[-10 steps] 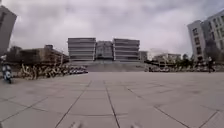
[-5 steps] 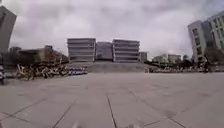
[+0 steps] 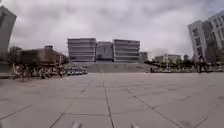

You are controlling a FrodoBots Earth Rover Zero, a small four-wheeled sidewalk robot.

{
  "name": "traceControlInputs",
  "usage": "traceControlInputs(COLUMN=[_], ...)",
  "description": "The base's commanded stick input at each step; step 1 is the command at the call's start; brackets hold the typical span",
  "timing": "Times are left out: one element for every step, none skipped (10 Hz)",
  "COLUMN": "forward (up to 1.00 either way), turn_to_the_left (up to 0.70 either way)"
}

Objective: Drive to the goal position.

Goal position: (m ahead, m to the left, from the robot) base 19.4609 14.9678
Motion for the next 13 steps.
traceControlInputs(forward=[0.70,0.70,0.70,0.70,0.70,0.70,0.70,0.70,0.70,0.70,0.70,0.70,0.70], turn_to_the_left=[0.00,0.00,0.00,0.00,0.00,0.20,0.26,0.15,0.04,0.00,0.00,0.00,0.00])
